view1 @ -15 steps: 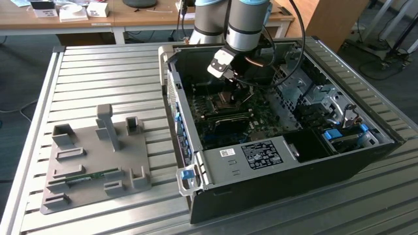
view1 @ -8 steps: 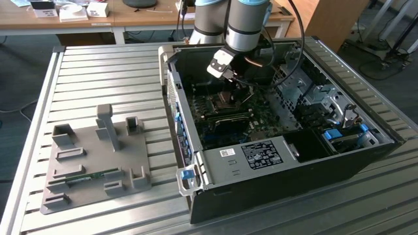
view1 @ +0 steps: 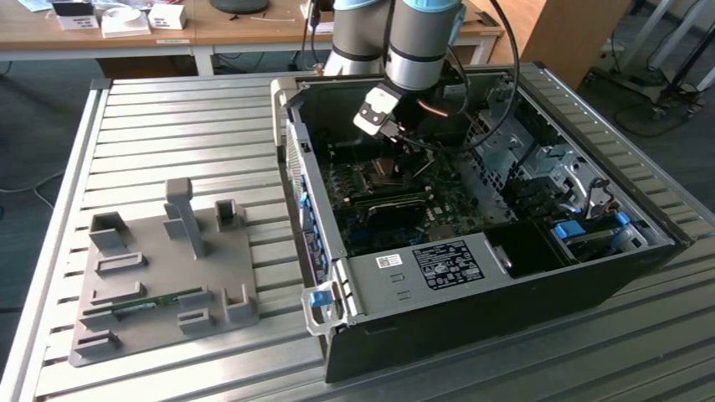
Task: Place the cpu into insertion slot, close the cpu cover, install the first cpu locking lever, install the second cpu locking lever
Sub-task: 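Place the cpu into insertion slot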
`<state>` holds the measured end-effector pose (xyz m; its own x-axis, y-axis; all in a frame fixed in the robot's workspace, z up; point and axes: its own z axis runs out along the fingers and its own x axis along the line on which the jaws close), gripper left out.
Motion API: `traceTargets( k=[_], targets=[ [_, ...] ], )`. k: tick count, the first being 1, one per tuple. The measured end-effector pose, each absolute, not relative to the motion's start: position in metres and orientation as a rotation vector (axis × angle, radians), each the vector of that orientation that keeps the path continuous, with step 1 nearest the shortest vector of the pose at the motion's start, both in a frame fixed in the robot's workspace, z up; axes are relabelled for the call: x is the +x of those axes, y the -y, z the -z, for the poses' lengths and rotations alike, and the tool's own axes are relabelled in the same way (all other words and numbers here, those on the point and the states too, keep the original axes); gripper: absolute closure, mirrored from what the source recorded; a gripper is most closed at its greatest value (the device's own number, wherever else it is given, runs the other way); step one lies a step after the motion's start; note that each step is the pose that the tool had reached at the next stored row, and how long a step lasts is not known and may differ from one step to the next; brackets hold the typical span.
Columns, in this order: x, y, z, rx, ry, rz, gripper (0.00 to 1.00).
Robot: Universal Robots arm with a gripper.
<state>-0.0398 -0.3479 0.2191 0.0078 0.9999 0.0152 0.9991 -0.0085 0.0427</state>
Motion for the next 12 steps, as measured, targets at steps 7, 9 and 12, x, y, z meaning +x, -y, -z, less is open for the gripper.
traceTargets(
  k=[7,9,12],
  targets=[
    [-0.0417,0.3468,-0.217,2.217,-2.199,-0.066,0.46],
    [-0.0417,0.3466,-0.2154,2.217,-2.199,-0.067,0.46],
    [-0.0418,0.3463,-0.2153,2.217,-2.199,-0.066,0.46]
  ],
)
